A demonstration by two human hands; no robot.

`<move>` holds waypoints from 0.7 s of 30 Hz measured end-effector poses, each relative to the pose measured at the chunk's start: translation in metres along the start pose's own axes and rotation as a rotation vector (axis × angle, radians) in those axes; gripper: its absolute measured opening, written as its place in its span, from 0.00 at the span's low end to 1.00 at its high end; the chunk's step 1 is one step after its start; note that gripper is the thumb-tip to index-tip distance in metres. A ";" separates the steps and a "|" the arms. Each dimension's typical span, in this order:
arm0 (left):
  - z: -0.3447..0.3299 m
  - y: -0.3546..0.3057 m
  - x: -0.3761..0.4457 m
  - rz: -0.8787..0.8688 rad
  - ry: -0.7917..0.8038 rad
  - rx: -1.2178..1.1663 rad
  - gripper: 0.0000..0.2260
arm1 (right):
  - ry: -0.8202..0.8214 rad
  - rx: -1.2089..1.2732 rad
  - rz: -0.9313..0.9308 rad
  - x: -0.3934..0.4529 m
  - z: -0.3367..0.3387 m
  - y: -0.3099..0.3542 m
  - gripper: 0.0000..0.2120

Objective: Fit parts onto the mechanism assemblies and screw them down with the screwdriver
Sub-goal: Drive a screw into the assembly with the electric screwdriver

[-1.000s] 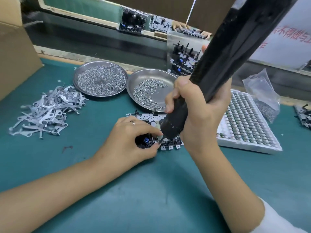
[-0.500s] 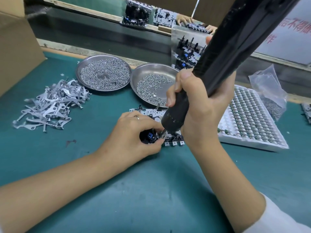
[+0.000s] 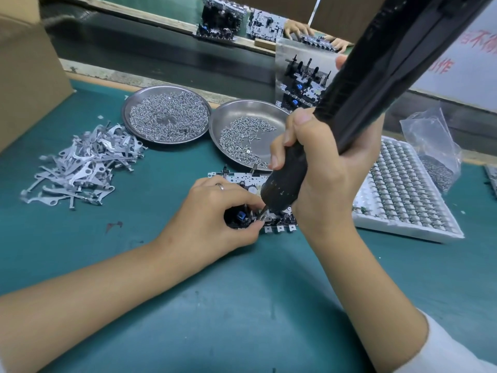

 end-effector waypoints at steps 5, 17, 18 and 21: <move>0.000 0.001 0.000 0.014 0.005 -0.002 0.07 | 0.004 0.000 0.001 0.000 0.000 -0.002 0.13; -0.001 0.003 0.001 0.039 0.019 -0.007 0.08 | 0.018 -0.013 0.015 0.000 -0.001 -0.003 0.12; -0.001 0.003 0.001 0.044 0.022 -0.011 0.08 | 0.017 -0.014 0.014 0.000 -0.001 -0.003 0.12; 0.000 0.002 0.000 0.043 0.022 -0.007 0.07 | 0.014 -0.017 0.005 0.000 0.000 -0.004 0.12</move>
Point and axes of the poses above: each hand's wrist, its own x-axis towards the middle knuckle, its own z-axis out of the back of the hand, y = z × x, the point moved 10 cm from there along x, towards the middle knuckle
